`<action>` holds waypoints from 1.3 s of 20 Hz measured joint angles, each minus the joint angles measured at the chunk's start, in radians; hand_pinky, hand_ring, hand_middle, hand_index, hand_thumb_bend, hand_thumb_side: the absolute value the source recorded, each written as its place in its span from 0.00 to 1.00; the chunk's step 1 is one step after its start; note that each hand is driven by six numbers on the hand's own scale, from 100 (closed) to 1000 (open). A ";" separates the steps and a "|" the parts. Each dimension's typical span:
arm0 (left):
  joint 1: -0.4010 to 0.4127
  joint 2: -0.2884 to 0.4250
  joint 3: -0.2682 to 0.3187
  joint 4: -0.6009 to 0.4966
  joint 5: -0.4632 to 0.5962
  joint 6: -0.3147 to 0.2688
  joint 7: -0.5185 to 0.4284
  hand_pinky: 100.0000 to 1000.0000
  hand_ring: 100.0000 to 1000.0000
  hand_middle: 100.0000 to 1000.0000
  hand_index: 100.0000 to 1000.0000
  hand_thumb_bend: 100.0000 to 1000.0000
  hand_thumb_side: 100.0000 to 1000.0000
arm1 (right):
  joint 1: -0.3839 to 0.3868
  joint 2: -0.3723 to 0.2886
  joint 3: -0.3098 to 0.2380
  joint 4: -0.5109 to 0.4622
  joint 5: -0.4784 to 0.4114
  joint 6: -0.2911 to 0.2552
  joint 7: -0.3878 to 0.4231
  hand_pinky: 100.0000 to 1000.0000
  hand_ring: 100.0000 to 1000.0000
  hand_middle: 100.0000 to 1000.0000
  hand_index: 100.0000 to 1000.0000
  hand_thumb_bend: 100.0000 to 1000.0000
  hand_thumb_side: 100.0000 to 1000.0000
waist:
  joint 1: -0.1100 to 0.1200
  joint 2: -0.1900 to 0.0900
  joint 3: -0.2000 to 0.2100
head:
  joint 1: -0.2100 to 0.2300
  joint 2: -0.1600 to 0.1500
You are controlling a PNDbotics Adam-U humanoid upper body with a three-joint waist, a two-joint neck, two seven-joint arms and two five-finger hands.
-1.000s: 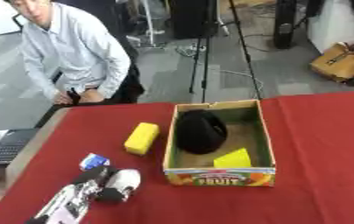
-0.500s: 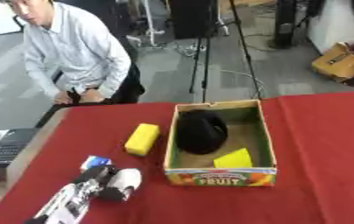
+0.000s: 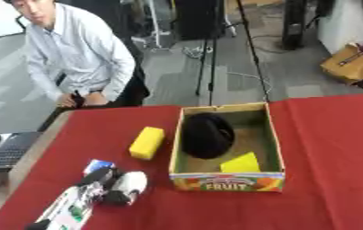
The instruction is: Pick up objects on the table and place them in the box.
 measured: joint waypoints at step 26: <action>-0.019 0.026 0.001 -0.038 -0.044 -0.002 -0.056 1.00 0.80 0.80 0.63 0.12 0.33 | 0.005 0.000 0.000 0.000 0.000 0.000 0.000 0.71 0.66 0.53 0.51 0.00 0.92 | 0.011 -0.009 0.002 | 0.005 0.000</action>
